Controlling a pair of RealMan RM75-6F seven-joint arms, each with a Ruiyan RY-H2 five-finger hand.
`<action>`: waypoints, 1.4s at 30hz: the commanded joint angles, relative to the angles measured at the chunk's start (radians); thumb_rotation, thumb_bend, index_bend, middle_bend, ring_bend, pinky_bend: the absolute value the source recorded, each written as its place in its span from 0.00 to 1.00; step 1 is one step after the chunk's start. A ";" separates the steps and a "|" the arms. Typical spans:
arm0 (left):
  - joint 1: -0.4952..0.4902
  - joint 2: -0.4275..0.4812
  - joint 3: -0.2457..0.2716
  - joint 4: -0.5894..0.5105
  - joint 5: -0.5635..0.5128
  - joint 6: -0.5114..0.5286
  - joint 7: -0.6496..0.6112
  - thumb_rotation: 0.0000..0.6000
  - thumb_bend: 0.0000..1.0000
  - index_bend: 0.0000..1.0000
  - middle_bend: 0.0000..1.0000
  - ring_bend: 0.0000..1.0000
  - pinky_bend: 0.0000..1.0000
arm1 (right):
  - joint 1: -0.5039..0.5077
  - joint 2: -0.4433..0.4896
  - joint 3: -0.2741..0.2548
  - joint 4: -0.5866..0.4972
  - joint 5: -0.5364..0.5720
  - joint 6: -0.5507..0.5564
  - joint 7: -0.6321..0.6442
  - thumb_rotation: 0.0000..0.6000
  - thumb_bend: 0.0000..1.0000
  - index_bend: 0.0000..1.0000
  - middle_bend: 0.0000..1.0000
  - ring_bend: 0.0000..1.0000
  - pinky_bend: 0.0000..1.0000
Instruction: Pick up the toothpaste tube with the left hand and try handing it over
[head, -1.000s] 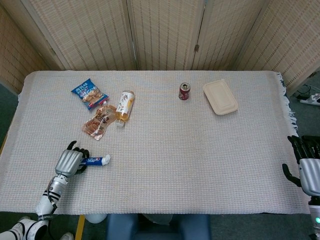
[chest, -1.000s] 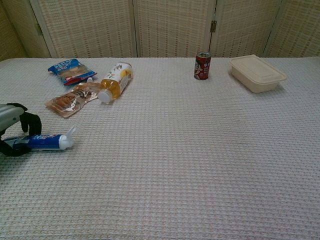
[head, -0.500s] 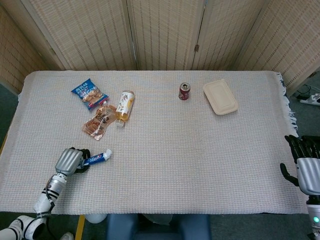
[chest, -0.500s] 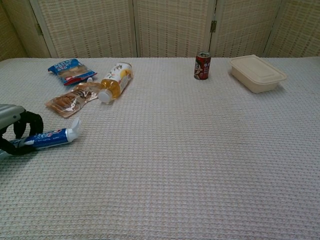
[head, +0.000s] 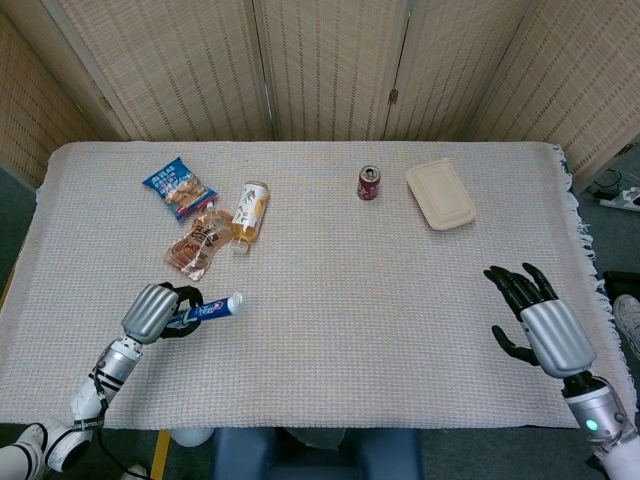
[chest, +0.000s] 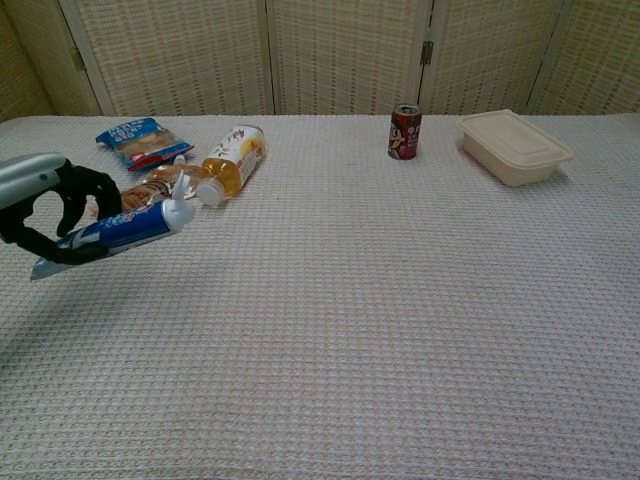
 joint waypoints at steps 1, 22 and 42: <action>-0.047 0.064 -0.017 -0.126 0.023 -0.015 0.031 1.00 0.78 0.74 0.80 0.72 0.57 | 0.077 0.015 0.015 -0.061 -0.053 -0.069 0.018 1.00 0.46 0.10 0.13 0.15 0.04; -0.173 0.146 -0.088 -0.501 -0.068 -0.174 0.201 1.00 0.81 0.74 0.80 0.71 0.58 | 0.435 -0.141 0.135 -0.166 0.064 -0.407 -0.033 0.80 0.46 0.30 0.10 0.09 0.00; -0.189 0.136 -0.091 -0.521 -0.113 -0.185 0.233 1.00 0.82 0.74 0.80 0.71 0.57 | 0.515 -0.209 0.124 -0.145 0.159 -0.443 -0.101 0.79 0.46 0.33 0.10 0.09 0.00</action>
